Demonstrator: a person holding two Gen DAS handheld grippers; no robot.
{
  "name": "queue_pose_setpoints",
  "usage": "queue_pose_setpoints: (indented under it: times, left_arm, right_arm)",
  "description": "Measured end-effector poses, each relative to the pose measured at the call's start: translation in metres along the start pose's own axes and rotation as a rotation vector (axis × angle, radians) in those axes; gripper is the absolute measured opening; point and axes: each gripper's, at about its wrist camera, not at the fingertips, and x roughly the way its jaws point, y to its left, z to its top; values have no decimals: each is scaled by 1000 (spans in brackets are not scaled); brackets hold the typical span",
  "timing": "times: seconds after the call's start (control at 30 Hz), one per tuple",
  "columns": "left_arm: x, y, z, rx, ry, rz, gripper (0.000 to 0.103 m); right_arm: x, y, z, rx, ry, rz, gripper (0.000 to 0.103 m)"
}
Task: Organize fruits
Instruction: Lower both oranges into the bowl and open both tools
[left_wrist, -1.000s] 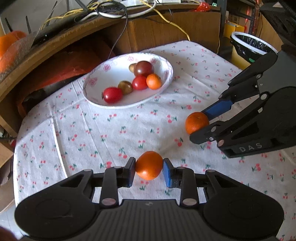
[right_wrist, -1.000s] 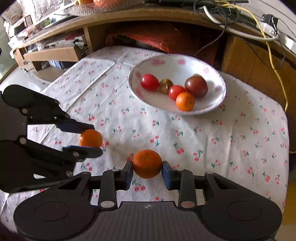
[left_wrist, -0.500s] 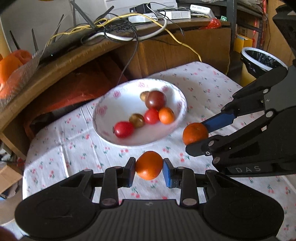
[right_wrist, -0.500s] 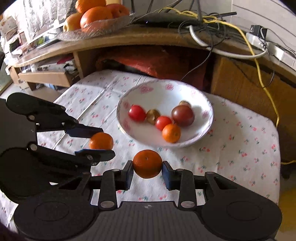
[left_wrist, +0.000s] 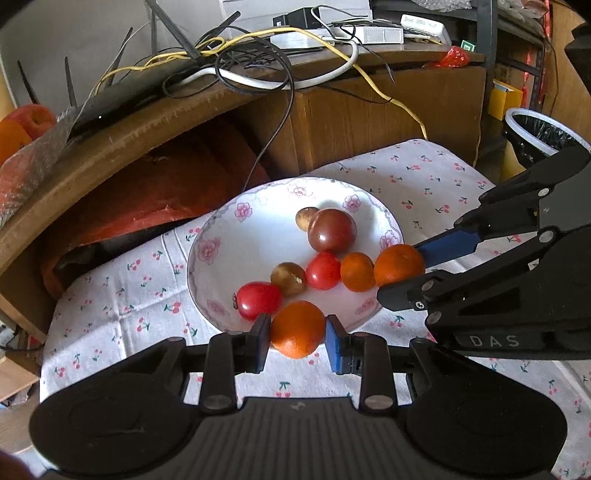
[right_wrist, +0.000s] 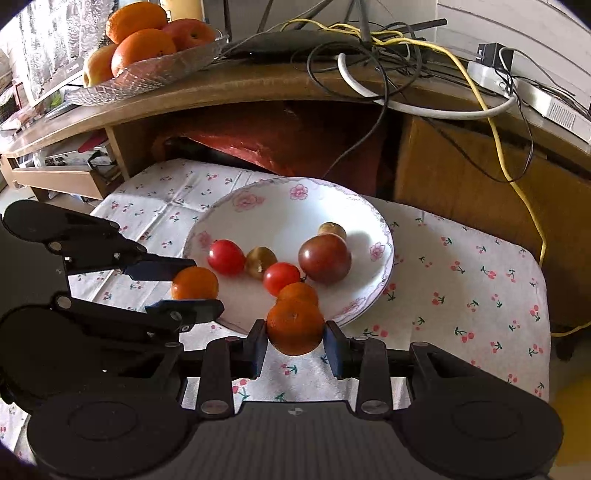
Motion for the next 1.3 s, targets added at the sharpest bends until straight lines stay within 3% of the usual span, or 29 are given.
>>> queue_pose_setpoints:
  times: [1.3]
  left_arm:
    - [26, 12, 9, -32, 0, 53, 40]
  right_arm:
    - [24, -6, 13, -8, -39, 1, 33]
